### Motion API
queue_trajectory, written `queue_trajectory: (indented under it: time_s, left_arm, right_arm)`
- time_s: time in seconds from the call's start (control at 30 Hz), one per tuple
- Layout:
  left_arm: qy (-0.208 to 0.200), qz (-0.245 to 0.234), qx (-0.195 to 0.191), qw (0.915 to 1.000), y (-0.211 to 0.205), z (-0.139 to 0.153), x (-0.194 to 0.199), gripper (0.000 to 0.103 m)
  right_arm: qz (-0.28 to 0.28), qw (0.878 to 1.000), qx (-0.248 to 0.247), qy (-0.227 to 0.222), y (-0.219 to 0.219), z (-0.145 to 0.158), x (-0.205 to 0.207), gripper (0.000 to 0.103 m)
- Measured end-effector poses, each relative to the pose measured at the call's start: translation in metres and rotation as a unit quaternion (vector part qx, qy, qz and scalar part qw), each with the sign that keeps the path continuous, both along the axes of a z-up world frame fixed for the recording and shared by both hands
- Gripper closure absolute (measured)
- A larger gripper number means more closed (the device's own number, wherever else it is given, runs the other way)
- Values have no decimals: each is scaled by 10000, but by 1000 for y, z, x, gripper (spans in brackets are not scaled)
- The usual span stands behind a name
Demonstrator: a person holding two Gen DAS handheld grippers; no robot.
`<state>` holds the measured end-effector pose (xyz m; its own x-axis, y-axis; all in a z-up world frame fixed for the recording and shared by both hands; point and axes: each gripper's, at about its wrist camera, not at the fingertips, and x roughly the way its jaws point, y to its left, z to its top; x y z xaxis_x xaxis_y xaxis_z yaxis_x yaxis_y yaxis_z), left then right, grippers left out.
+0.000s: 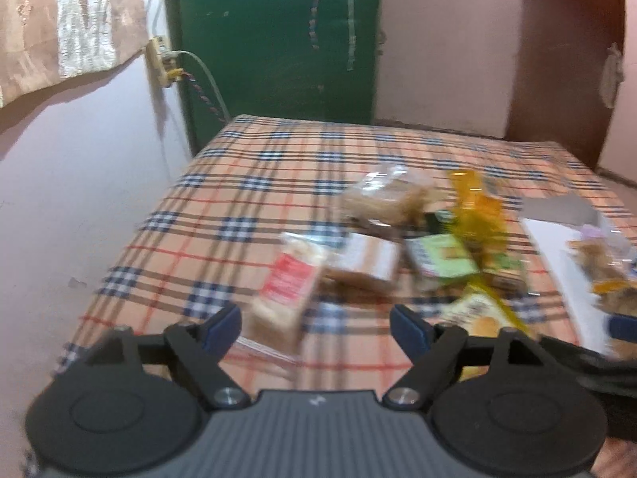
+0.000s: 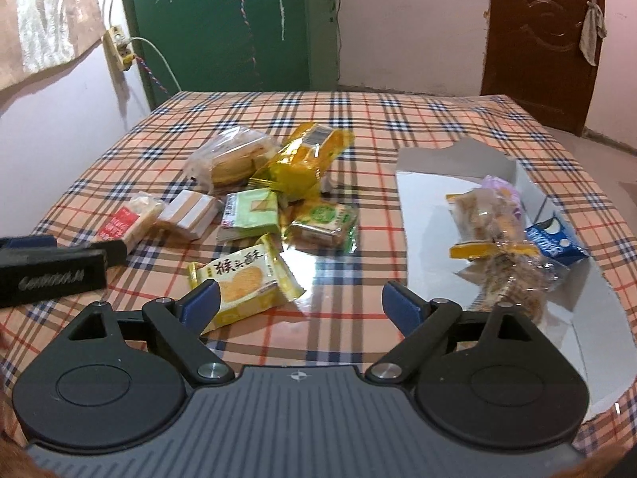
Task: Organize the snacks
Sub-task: 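Grasp the red-label pastry with the left tool while the right tool grasps the yellow cracker pack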
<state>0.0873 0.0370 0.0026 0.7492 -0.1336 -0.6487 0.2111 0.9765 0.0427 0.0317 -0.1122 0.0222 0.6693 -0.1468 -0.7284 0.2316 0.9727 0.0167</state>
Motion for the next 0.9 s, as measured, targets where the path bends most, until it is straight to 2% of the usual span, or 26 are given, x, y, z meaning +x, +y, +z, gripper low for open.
queue_trajectory:
  time_s: [0.07, 0.2, 0.43, 0.5, 0.53, 0.57, 0.63, 0.7, 0.9]
  left_arm:
    - [-70, 99, 166, 9998, 5, -6, 15, 15]
    - [-57, 178, 330, 9993, 12, -20, 43, 14]
    - [72, -174, 527, 9984, 1, -38, 74, 14]
    - [151, -189, 604, 9979, -2, -45, 79, 28]
    - [125, -187, 498, 9985, 0, -46, 79, 38]
    - [145, -157, 429, 9989, 2, -46, 79, 52]
    - [200, -135, 417, 9988, 3, -44, 77, 69]
    - [227, -70, 423, 9988, 4, -42, 73, 70]
    - [276, 89, 129, 9995, 16, -33, 49, 70]
  right_arm:
    - [29, 10000, 35, 32, 1, -2, 1, 0]
    - [56, 9999, 99, 104, 2, -7, 5, 0]
    - [172, 9994, 176, 223, 9, -17, 13, 0]
    - [197, 9993, 191, 265, 9, -20, 14, 0]
    - [213, 9992, 197, 287, 9, -22, 15, 0]
    - [235, 9990, 201, 310, 9, -24, 16, 0]
    - [277, 9989, 208, 326, 10, -27, 18, 0]
    - [326, 9986, 206, 359, 11, -30, 21, 0]
    - [835, 9958, 83, 360, 28, -37, 37, 0]
